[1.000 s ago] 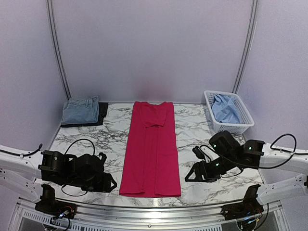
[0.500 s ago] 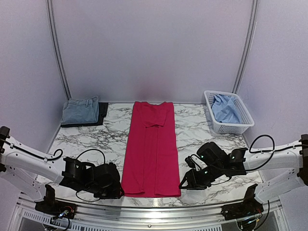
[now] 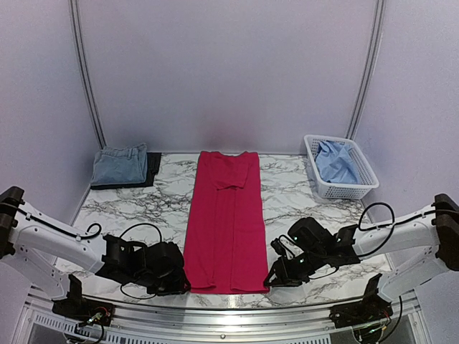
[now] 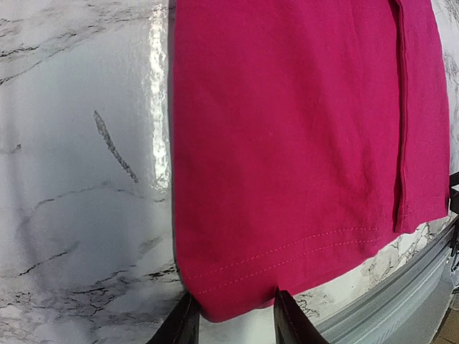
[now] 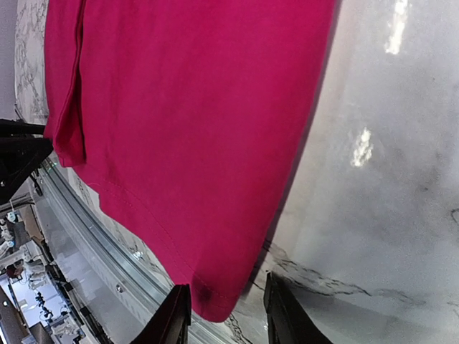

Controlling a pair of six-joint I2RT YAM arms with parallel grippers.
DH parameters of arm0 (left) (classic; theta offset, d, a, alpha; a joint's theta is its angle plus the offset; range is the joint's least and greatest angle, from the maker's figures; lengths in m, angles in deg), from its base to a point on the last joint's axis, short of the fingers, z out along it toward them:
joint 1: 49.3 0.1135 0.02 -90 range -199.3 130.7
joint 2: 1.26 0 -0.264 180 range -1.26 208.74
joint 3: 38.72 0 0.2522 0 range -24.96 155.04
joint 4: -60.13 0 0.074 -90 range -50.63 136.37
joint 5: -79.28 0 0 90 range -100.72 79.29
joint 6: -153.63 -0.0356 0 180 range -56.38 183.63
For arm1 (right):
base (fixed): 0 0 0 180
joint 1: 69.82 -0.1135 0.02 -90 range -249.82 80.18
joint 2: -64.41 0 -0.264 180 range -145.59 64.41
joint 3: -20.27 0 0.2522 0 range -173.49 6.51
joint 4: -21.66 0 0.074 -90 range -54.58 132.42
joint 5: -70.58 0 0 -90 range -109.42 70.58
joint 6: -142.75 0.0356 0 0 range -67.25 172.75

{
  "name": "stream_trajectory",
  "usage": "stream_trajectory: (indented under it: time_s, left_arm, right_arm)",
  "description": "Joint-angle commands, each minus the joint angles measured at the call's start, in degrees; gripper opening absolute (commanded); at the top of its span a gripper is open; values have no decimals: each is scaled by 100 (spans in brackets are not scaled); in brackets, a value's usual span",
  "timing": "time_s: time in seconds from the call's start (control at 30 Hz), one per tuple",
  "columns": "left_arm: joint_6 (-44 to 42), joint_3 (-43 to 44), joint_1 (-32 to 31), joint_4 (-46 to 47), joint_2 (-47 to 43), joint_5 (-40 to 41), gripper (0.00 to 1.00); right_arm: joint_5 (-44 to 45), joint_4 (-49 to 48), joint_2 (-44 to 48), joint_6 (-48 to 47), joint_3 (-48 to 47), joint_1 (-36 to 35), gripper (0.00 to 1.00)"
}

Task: Fold and stack the mixed laundry pile
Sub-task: Pick up the rectangle-folded T-shirt from the center of the board.

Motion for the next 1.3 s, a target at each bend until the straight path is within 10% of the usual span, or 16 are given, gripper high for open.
stream_trajectory:
  time_s: [0.0,0.3,0.77,1.07,1.27]
  left_arm:
    - [77,-70,92,-301,190,-42,36]
    - [-115,420,104,-1698,-69,388,37]
    - [-571,860,118,-1293,798,147,36]
    - [-617,854,-18,-1221,711,-119,0]
    - [-446,722,-200,-1292,292,-203,0]
  right_arm:
    - [-63,-182,-224,-29,-58,-64,35]
    - [-23,2,-223,-22,-112,-94,34]
    - [-113,-233,-419,8,-27,-91,26]
    - [-239,-108,-372,-192,-168,-144,0]
    - [-263,118,22,-107,-145,-376,0]
